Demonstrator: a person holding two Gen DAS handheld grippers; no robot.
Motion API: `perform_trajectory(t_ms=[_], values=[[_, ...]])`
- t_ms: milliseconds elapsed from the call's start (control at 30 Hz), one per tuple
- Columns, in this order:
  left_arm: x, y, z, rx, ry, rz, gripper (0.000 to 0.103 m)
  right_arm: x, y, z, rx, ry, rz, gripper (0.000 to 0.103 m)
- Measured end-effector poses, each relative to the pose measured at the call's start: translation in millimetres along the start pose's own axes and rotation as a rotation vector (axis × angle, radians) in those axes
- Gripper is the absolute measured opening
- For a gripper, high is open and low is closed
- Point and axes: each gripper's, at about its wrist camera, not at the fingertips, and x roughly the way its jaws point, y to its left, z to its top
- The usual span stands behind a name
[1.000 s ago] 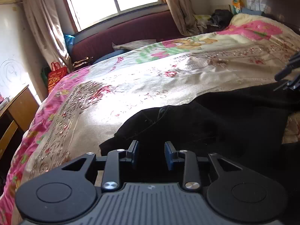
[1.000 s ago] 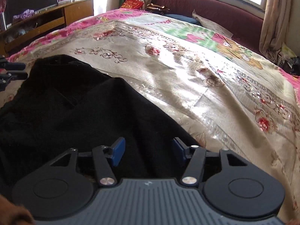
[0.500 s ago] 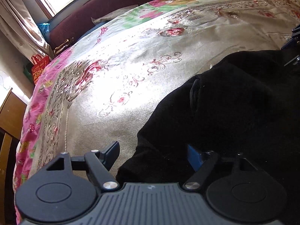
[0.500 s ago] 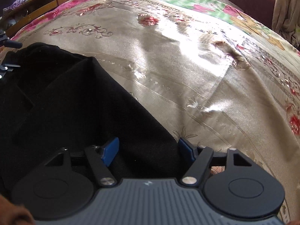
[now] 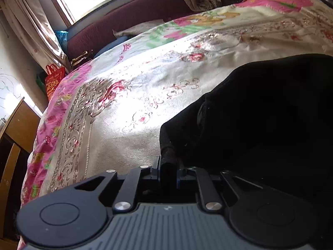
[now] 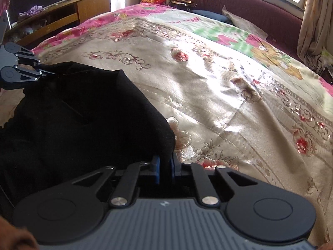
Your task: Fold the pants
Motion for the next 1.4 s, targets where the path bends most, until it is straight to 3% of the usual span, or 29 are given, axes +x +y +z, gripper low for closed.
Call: perform_trajectory(t_ms=[100, 200, 267, 333, 433, 500, 567, 633, 700, 800, 867, 1000, 1133, 1300, 1400], values=[[-64, 1, -22, -0.058, -0.1, -0.037, 0.028, -64, 29, -25, -0.046, -0.07, 0.017, 0.009], [-122, -19, -66, -0.023, -0.142, 0.01, 0.032, -119, 85, -77, -0.275, -0.129, -0.115, 0.009], [-139, -33, -104, -0.053, -0.098, -0.005, 0.034, -126, 113, -116, -0.321, -0.09, -0.067, 0.015], [-141, -51, -140, -0.045, -0.035, 0.001, 0.035, -114, 133, -150, -0.301, 0.013, -0.008, 0.013], [-146, -73, -182, -0.032, 0.026, 0.024, 0.038, -101, 153, -177, -0.289, 0.06, -0.019, 0.014], [-156, -78, -194, -0.045, 0.02, 0.036, 0.038, -99, 163, -175, -0.247, 0.033, -0.032, 0.017], [-165, -74, -197, -0.089, -0.01, 0.049, 0.038, -93, 173, -166, -0.248, 0.006, -0.033, 0.032], [-169, -74, -197, -0.097, -0.042, 0.106, 0.039, -83, 189, -154, -0.326, -0.037, -0.06, 0.047], [-171, -76, -200, -0.071, -0.07, 0.171, 0.043, -71, 207, -141, -0.405, -0.071, -0.074, 0.05], [-170, -79, -206, -0.046, -0.085, 0.172, 0.053, -55, 236, -117, -0.477, -0.127, -0.037, 0.055], [-168, -85, -208, -0.024, -0.097, 0.176, 0.054, -42, 257, -101, -0.537, -0.166, -0.03, 0.063], [-159, -103, -202, 0.07, -0.154, 0.195, 0.063, -8, 281, -75, -0.555, -0.18, 0.001, 0.067], [-135, -105, -188, 0.115, -0.157, 0.222, 0.063, 28, 293, -56, -0.531, -0.153, 0.016, 0.067], [-126, -93, -183, 0.113, -0.115, 0.181, 0.054, 47, 288, -41, -0.448, -0.149, 0.002, 0.066], [-138, -86, -186, 0.085, -0.114, 0.154, 0.05, 36, 278, -39, -0.391, -0.168, 0.048, 0.066]])
